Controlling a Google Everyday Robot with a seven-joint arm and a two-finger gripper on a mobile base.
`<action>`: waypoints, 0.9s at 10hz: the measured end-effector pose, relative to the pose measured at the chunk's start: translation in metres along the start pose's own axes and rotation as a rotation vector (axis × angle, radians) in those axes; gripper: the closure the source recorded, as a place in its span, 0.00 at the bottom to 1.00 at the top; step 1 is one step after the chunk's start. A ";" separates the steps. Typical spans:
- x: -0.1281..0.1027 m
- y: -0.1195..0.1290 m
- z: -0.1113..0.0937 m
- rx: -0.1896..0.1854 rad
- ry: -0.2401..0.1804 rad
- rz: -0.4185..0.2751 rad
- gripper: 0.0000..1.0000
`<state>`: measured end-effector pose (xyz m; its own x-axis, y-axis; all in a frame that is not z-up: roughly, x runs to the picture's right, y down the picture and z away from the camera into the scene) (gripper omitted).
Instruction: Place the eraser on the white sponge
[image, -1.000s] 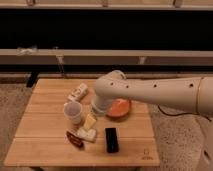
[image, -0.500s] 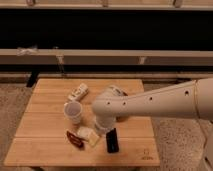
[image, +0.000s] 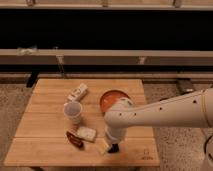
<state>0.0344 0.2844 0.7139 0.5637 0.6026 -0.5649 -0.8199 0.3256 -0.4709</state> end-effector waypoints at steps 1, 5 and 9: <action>0.000 -0.006 0.007 0.002 0.004 0.009 0.20; -0.010 -0.025 0.026 0.018 0.013 0.034 0.20; -0.027 -0.031 0.033 0.042 0.002 0.033 0.20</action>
<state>0.0412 0.2817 0.7663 0.5362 0.6124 -0.5809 -0.8417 0.3359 -0.4228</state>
